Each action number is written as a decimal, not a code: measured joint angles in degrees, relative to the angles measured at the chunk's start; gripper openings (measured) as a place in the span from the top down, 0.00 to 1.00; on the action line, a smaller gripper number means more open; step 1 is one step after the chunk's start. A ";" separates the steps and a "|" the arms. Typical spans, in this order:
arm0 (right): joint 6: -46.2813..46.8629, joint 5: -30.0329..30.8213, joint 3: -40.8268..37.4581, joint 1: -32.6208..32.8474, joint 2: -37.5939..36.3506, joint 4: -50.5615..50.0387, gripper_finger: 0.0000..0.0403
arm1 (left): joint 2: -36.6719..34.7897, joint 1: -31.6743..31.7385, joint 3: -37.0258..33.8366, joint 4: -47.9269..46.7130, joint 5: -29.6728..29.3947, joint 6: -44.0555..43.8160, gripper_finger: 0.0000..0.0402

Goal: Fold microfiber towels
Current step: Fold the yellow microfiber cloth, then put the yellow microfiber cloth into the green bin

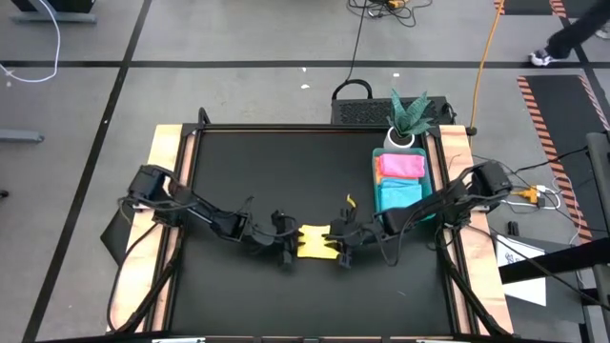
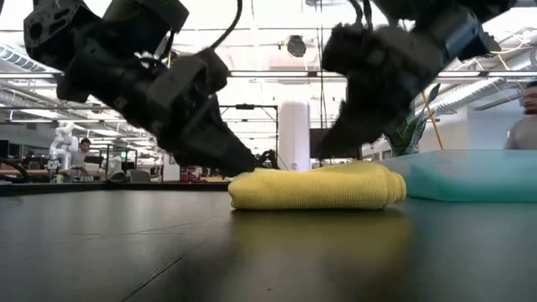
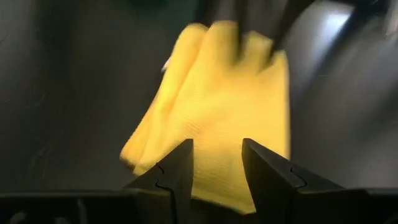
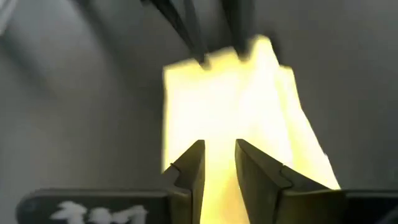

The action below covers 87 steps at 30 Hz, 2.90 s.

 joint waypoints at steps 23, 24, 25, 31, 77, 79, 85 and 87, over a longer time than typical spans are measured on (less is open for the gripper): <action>3.18 16.30 -6.58 1.97 -1.11 3.75 1.00 | -1.19 1.53 3.52 -7.86 -0.73 -1.55 0.65; 2.89 16.26 -6.58 2.29 -1.65 4.26 1.00 | -1.82 1.47 3.50 -7.79 -0.71 -1.02 0.65; 2.26 16.26 -6.58 2.60 -2.13 4.61 1.00 | -2.11 1.50 3.50 -7.16 -0.71 -0.38 0.65; -1.36 13.40 -6.52 2.61 -1.89 11.71 1.00 | -0.99 5.48 3.56 -4.57 -0.71 2.20 0.65; -26.91 5.48 -6.52 5.24 1.42 13.38 0.50 | 6.85 12.64 3.54 0.14 5.93 6.24 0.65; -29.49 5.53 -6.52 5.23 2.83 13.66 0.45 | 7.63 12.64 3.49 0.53 5.90 6.23 0.65; -37.13 8.63 -6.52 4.32 7.11 16.49 0.42 | 9.27 12.92 3.56 3.28 6.44 6.26 0.65; -38.01 8.44 -6.52 3.42 8.42 17.61 0.43 | 9.23 12.92 3.56 3.59 6.55 6.26 0.65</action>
